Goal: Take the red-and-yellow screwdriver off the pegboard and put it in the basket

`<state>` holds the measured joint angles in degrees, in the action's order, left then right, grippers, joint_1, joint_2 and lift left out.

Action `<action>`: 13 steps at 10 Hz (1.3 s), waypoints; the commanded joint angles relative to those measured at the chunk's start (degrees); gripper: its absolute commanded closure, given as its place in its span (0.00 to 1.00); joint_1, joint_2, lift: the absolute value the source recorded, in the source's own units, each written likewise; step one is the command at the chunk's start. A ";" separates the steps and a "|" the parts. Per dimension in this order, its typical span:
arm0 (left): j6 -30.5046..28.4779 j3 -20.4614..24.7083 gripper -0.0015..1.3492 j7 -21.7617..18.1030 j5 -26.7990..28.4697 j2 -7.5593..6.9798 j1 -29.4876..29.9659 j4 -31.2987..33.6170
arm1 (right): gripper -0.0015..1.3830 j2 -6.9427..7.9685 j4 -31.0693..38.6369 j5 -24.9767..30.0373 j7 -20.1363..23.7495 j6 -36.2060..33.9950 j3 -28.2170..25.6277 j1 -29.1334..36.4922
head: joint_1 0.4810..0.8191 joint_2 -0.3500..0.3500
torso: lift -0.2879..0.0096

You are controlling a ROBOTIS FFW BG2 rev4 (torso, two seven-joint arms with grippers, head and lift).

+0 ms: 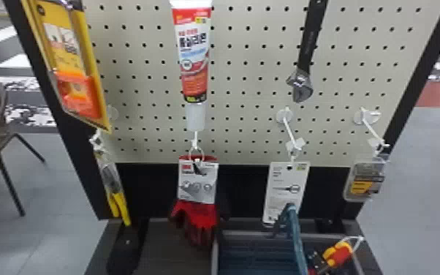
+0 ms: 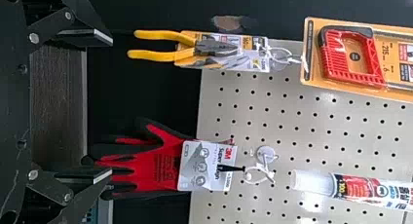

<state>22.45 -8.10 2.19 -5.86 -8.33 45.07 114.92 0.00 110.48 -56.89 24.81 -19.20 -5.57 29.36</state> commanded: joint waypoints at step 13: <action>-0.03 -0.16 0.23 0.00 0.06 0.25 0.00 -0.52 | 0.36 -0.35 0.41 0.46 1.38 -0.66 1.27 -2.26 | 0.20 0.50 | 0.63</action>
<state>22.41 -8.26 2.19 -5.80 -8.08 45.07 114.40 -0.35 110.88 -56.43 26.19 -19.92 -4.24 27.05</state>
